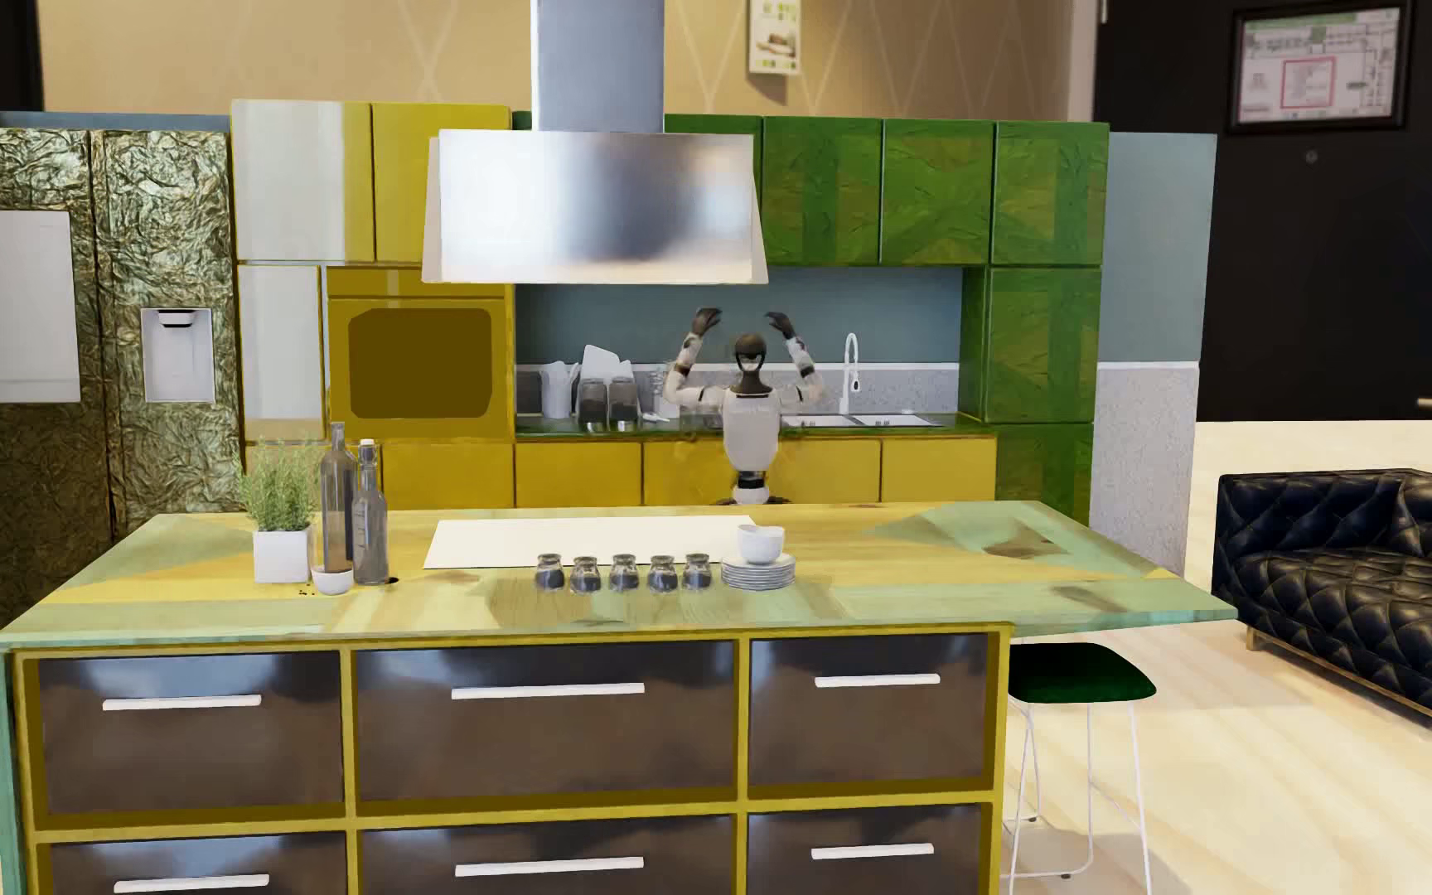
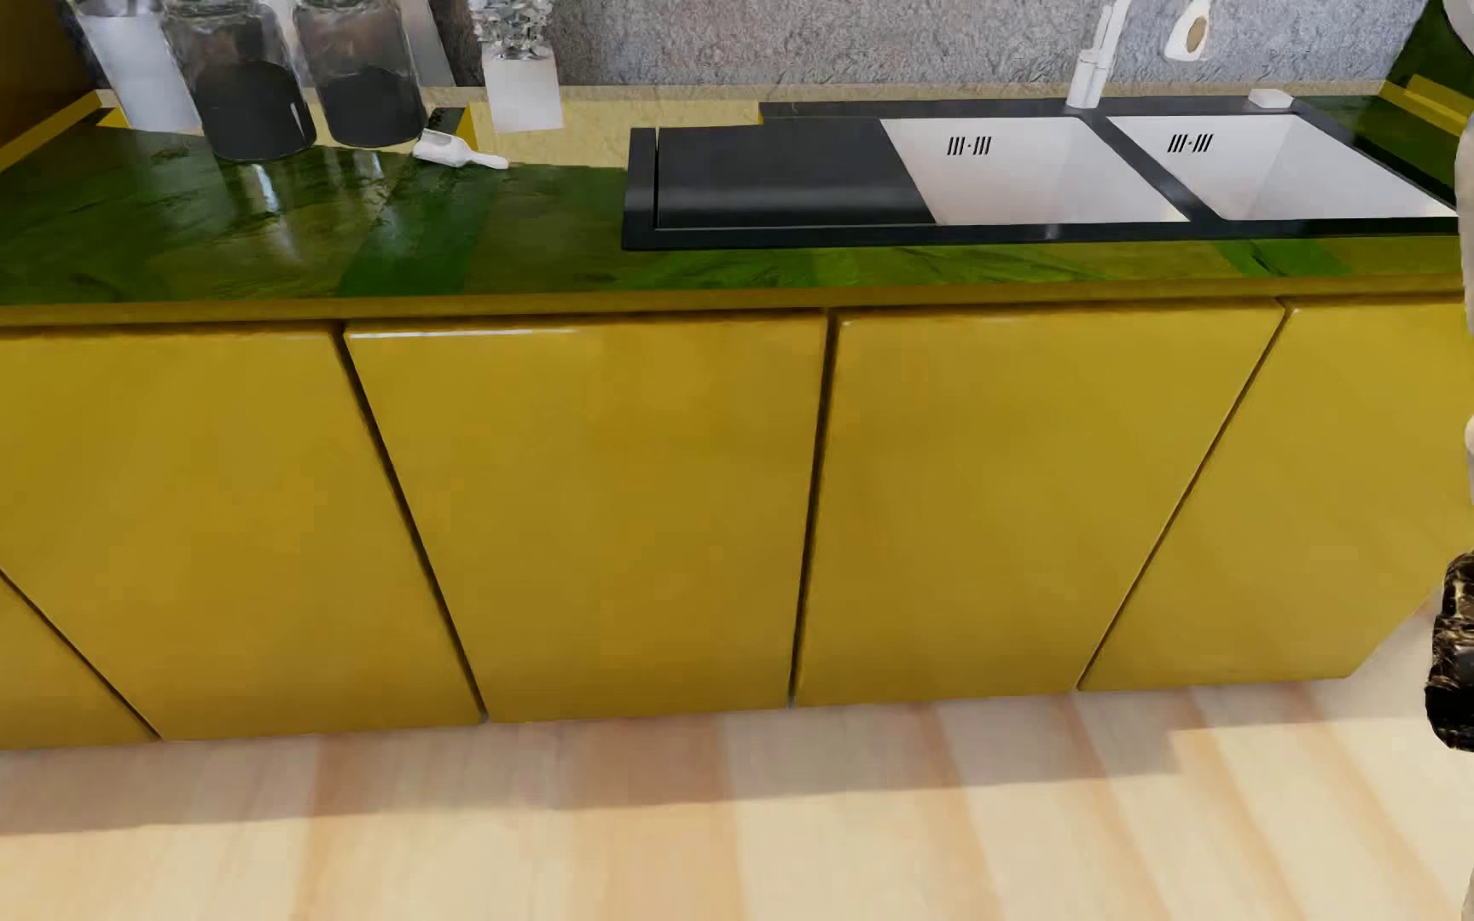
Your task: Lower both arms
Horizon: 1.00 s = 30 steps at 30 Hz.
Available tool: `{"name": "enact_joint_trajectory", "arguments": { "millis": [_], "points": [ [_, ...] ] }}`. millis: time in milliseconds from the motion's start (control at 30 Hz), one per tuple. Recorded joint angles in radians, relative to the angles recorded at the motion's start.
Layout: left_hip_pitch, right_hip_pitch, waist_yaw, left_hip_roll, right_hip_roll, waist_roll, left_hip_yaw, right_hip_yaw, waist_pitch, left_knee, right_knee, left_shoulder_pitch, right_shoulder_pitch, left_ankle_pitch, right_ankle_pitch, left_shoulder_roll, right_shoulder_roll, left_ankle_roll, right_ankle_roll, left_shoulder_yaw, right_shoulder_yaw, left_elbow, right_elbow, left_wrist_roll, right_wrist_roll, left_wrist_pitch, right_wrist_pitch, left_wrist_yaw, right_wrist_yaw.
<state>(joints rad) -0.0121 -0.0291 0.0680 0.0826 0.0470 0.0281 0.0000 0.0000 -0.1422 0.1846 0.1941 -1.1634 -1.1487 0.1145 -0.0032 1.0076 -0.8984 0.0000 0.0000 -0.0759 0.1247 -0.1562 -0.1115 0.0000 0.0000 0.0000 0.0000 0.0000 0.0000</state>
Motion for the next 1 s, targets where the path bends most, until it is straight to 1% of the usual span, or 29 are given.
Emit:
{"name": "enact_joint_trajectory", "arguments": {
  "millis": [133, 267, 367, 433, 567, 633, 733, 867, 900, 1000],
  "points": [
    [-0.001, -0.003, 0.003, 0.006, 0.001, 0.002, 0.000, 0.000, 0.003, -0.001, 0.005, 0.225, 0.204, 0.009, -0.010, -0.077, 0.081, 0.000, 0.000, 0.116, -0.083, -0.087, -0.077, 0.000, 0.000, 0.000, 0.000, 0.000, 0.000],
    [-0.003, -0.002, 0.012, 0.011, 0.001, -0.002, 0.000, 0.000, 0.007, -0.002, 0.007, 0.411, 0.401, 0.020, -0.015, -0.173, 0.184, 0.000, 0.000, 0.209, -0.186, -0.146, -0.123, 0.000, 0.000, 0.000, 0.000, 0.000, 0.000],
    [-0.007, -0.002, 0.013, 0.018, 0.005, -0.003, 0.000, 0.000, 0.005, -0.002, 0.007, 0.531, 0.522, 0.030, -0.017, -0.247, 0.261, 0.000, 0.000, 0.286, -0.206, -0.160, -0.155, 0.000, 0.000, 0.000, 0.000, 0.000, 0.000],
    [-0.004, -0.001, 0.014, 0.022, 0.005, -0.004, 0.000, 0.000, 0.003, -0.002, 0.014, 0.609, 0.596, 0.039, -0.029, -0.289, 0.307, 0.000, 0.000, 0.325, -0.194, -0.164, -0.172, 0.000, 0.000, 0.000, 0.000, 0.000, 0.000],
    [-0.004, 0.004, 0.018, 0.026, 0.009, -0.005, 0.000, 0.000, -0.004, 0.000, 0.014, 0.769, 0.761, 0.052, -0.032, -0.351, 0.360, 0.000, 0.000, 0.311, -0.171, -0.203, -0.230, 0.000, 0.000, 0.000, 0.000, 0.000, 0.000],
    [-0.003, 0.006, 0.019, 0.027, 0.009, -0.009, 0.000, 0.000, -0.007, 0.000, 0.014, 0.846, 0.853, 0.050, -0.031, -0.367, 0.378, 0.000, 0.000, 0.276, -0.159, -0.227, -0.260, 0.000, 0.000, 0.000, 0.000, 0.000, 0.000],
    [0.002, 0.010, 0.010, 0.028, 0.010, -0.007, 0.000, 0.000, -0.006, 0.001, 0.016, 0.973, 0.966, 0.044, -0.036, -0.408, 0.404, 0.000, 0.000, 0.243, -0.106, -0.262, -0.297, 0.000, 0.000, 0.000, 0.000, 0.000, 0.000],
    [-0.008, -0.001, 0.017, 0.030, 0.008, -0.013, 0.000, 0.000, -0.012, -0.001, 0.015, 1.095, 1.090, 0.052, -0.034, -0.448, 0.435, 0.000, 0.000, 0.184, -0.047, -0.285, -0.279, 0.000, 0.000, 0.000, 0.000, 0.000, 0.000],
    [-0.007, 0.002, 0.012, 0.029, 0.007, -0.013, 0.000, 0.000, -0.010, 0.001, 0.010, 1.118, 1.110, 0.048, -0.028, -0.452, 0.442, 0.000, 0.000, 0.166, -0.024, -0.286, -0.254, 0.000, 0.000, 0.000, 0.000, 0.000, 0.000],
    [-0.012, -0.002, 0.012, 0.030, 0.006, -0.011, 0.000, 0.000, -0.009, 0.001, 0.008, 1.161, 1.161, 0.044, -0.021, -0.451, 0.458, 0.000, 0.000, 0.094, -0.001, -0.278, -0.181, 0.000, 0.000, 0.000, 0.000, 0.000, 0.000]
  ]
}}
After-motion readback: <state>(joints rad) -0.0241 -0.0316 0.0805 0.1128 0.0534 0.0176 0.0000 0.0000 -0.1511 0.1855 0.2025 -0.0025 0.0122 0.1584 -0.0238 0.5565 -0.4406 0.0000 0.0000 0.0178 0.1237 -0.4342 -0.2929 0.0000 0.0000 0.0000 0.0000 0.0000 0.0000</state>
